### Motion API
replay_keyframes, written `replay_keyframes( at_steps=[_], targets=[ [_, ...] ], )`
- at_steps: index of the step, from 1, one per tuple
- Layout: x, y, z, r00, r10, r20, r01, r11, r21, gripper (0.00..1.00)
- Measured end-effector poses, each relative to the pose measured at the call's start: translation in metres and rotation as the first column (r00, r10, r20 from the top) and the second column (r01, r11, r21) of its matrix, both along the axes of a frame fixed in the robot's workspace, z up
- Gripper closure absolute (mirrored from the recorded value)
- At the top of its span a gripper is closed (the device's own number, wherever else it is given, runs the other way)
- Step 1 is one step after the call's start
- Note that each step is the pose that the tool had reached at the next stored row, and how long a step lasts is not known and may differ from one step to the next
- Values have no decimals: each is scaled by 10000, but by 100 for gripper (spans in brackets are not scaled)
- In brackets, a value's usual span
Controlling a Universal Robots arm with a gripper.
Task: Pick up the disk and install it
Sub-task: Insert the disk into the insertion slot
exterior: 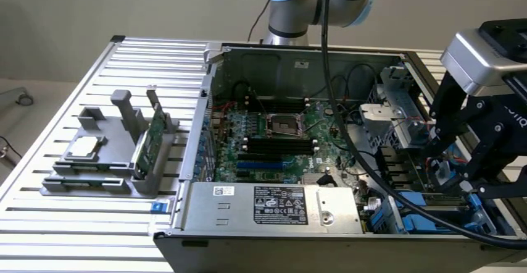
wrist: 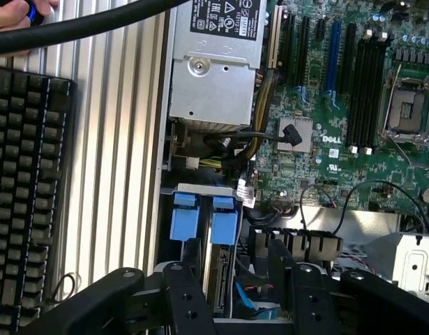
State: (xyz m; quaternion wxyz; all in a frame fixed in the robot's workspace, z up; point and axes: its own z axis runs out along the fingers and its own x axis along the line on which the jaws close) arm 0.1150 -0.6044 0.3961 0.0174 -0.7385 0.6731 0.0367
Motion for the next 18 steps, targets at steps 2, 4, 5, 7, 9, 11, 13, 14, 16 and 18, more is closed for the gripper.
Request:
replay_keyframes(
  at_steps=[2,4,5,7,9,11,13,14,16,18],
  targets=[
    [1,0,1,10000,0,0,0,10000,-1,49],
    [1,0,1,10000,1,0,-1,10000,0,49],
    [1,0,1,10000,1,0,-1,10000,-1,49],
    [1,0,1,10000,1,0,-1,10000,-1,51],
    [0,0,1,10000,2,1,-2,10000,0,57],
    [-1,0,1,10000,2,1,-2,10000,3,64],
    [-2,0,2,10000,1,0,-1,10000,9,75],
    [-2,0,2,10000,1,0,-1,10000,8,81],
    [-2,0,2,10000,1,0,-1,10000,10,87],
    [-2,0,1,10000,1,0,-1,10000,11,89]
  ],
)
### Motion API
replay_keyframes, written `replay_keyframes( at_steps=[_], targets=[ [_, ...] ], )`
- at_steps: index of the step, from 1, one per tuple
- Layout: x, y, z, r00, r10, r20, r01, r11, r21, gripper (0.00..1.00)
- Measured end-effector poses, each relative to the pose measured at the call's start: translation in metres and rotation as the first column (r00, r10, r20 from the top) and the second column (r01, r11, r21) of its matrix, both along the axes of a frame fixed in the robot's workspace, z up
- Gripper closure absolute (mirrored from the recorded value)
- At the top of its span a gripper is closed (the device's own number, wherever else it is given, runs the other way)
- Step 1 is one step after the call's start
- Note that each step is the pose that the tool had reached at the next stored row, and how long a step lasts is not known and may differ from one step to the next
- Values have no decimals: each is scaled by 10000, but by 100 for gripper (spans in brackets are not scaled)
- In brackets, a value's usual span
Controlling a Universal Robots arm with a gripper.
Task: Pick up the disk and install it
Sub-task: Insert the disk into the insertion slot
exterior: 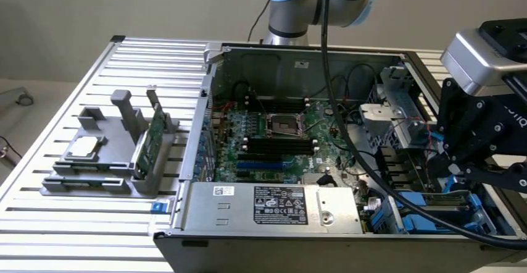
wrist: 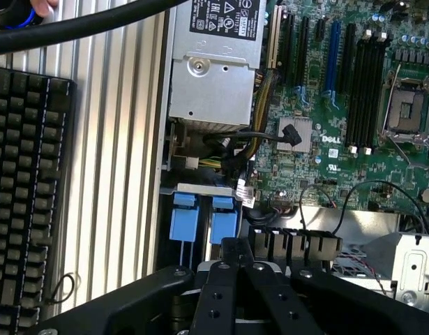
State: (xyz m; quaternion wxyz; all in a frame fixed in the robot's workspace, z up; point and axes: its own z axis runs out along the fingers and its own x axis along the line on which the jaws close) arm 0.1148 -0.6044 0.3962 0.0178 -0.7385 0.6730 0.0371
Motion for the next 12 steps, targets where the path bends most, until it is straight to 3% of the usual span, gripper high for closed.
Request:
replay_keyframes(
  at_steps=[12],
  targets=[
    [0,0,0,10000,0,0,0,10000,0,89]
  ],
)
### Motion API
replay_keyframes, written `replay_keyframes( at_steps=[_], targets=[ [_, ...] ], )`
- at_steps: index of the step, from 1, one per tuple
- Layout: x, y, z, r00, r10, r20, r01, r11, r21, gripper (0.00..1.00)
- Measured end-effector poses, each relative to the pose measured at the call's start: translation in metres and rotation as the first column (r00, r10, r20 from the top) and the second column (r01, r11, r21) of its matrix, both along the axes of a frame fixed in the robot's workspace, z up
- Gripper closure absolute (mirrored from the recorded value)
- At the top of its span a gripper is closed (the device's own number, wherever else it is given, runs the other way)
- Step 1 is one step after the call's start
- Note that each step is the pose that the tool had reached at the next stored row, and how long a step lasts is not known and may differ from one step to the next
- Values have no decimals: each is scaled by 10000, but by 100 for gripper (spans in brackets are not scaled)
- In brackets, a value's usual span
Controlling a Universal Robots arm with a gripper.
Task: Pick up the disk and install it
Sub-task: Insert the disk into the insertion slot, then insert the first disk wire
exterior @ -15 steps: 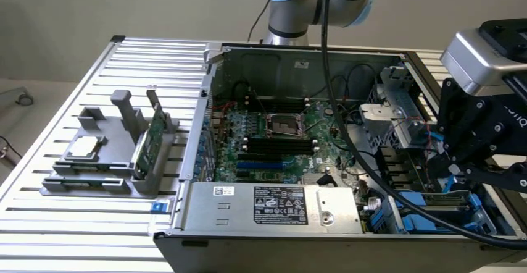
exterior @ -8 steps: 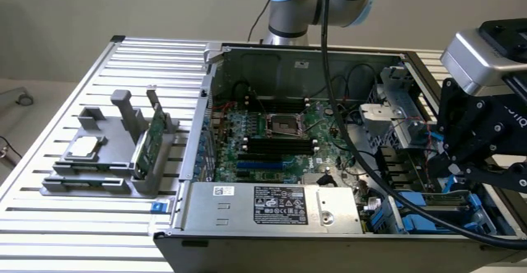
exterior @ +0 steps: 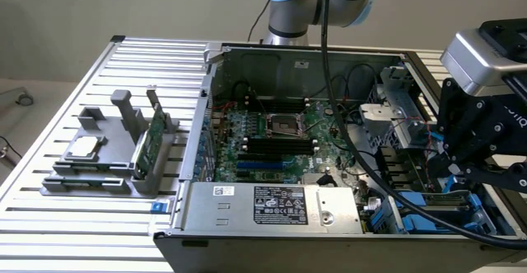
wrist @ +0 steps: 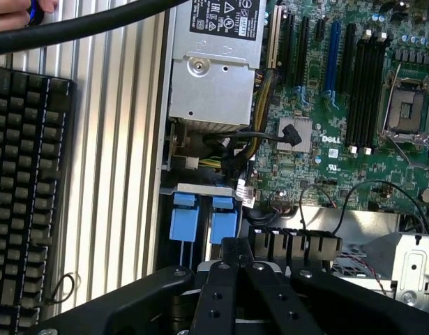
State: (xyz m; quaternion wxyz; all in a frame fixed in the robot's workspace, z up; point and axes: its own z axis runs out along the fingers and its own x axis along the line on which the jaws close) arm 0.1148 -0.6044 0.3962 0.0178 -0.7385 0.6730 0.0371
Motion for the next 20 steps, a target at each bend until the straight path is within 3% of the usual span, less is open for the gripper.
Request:
replay_keyframes(
  at_steps=[1,4,8,11,16,20],
  targets=[
    [0,0,0,10000,0,0,0,10000,-1,82],
    [0,0,0,10000,0,0,0,10000,0,76],
    [0,0,0,9999,-134,0,134,9999,1,58],
    [0,0,-5,9981,-619,0,619,9981,-1,58],
    [0,0,-14,9885,-1514,0,1514,9885,-1,58],
    [0,0,-19,9747,-2237,0,2237,9747,0,58]
  ],
)
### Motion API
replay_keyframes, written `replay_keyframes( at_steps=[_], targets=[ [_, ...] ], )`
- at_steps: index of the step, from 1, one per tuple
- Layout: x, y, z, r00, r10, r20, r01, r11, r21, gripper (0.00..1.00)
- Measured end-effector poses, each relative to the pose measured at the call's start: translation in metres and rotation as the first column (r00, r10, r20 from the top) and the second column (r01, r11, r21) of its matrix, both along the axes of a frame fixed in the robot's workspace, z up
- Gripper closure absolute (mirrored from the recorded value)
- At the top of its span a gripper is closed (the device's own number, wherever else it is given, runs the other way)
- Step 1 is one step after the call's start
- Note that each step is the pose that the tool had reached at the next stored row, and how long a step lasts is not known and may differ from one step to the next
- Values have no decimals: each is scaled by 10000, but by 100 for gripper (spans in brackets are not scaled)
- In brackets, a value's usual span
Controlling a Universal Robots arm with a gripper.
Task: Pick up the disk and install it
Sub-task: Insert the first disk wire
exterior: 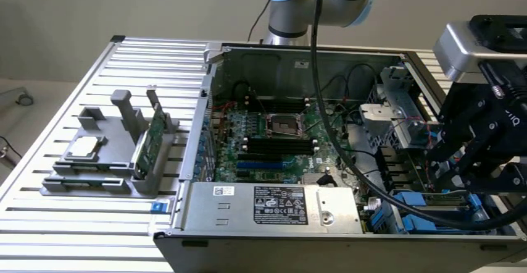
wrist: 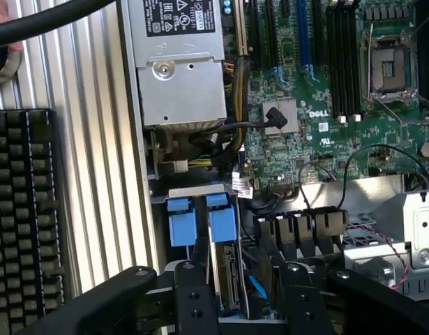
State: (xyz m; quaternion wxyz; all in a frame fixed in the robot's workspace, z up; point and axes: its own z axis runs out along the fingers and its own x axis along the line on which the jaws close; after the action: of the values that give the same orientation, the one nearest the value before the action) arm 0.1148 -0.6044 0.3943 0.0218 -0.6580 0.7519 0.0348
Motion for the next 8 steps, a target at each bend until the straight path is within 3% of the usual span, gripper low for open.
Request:
replay_keyframes(
  at_steps=[4,8],
  targets=[
    [0,0,-6,9974,-724,0,724,9974,1,58],
    [0,0,-14,9895,-1449,0,1449,9895,1,58]
  ],
)
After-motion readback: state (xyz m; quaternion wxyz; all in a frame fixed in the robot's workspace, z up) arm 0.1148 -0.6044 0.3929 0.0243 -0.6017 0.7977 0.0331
